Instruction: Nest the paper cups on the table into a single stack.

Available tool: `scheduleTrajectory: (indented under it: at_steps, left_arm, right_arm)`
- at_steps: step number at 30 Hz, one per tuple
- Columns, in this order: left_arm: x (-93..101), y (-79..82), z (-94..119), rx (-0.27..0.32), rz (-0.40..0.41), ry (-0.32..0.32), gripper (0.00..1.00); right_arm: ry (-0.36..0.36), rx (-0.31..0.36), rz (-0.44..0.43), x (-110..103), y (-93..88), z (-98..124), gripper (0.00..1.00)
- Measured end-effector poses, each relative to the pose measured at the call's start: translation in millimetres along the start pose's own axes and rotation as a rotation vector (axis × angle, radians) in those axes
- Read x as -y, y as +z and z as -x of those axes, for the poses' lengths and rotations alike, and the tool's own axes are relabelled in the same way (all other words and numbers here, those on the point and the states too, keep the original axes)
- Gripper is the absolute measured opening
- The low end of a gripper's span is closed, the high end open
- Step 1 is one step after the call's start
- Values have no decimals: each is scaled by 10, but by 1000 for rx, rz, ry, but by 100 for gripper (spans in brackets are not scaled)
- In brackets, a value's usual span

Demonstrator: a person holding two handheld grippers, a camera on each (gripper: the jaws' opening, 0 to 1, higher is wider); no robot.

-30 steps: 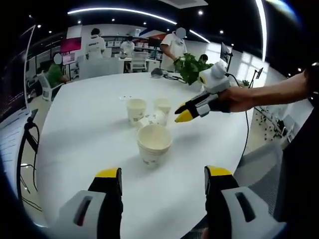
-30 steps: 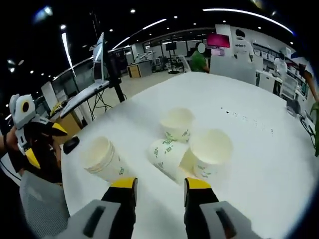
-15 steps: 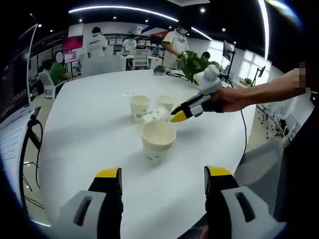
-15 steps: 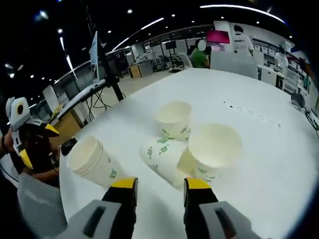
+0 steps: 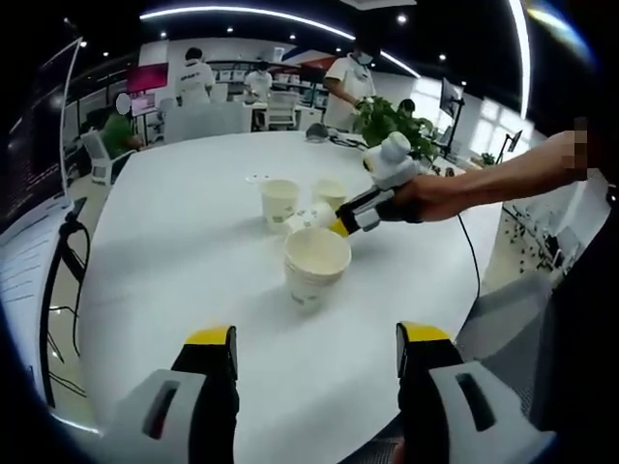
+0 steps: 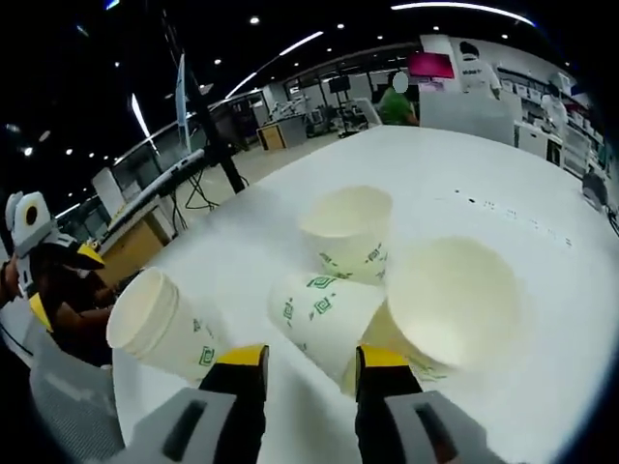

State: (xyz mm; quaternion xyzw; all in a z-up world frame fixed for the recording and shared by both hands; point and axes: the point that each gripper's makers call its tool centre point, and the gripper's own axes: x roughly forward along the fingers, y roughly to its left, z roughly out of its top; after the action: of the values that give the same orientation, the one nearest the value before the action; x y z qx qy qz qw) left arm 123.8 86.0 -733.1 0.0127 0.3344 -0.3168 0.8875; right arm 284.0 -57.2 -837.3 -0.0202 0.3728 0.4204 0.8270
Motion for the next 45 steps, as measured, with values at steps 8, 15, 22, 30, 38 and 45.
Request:
scheduleTrajectory:
  at_steps: [8, 15, 22, 30, 38, 45]
  left_arm:
    - [7, -43, -1, -6, 22, 2, 65]
    - [-15, -91, 29, -12, 30, 9, 65]
    - [-1, -150, 45, -29, 34, 10, 64]
    - [50, -122, 44, -24, 32, 5, 64]
    - [41, -66, 0, -2, 27, 0, 65]
    - [49, -31, -17, 11, 20, -9, 65]
  right_arm:
    - [33, 13, 0, -51, 67, -71, 31]
    - [63, 29, -2, -61, 82, -151, 20]
    - [92, 49, 30, -365, 143, -120, 0]
    - [108, 37, 75, -526, 167, -59, 0]
    - [88, 30, 102, -508, 253, 82, 0]
    - [81, 19, 149, -465, 309, 152, 0]
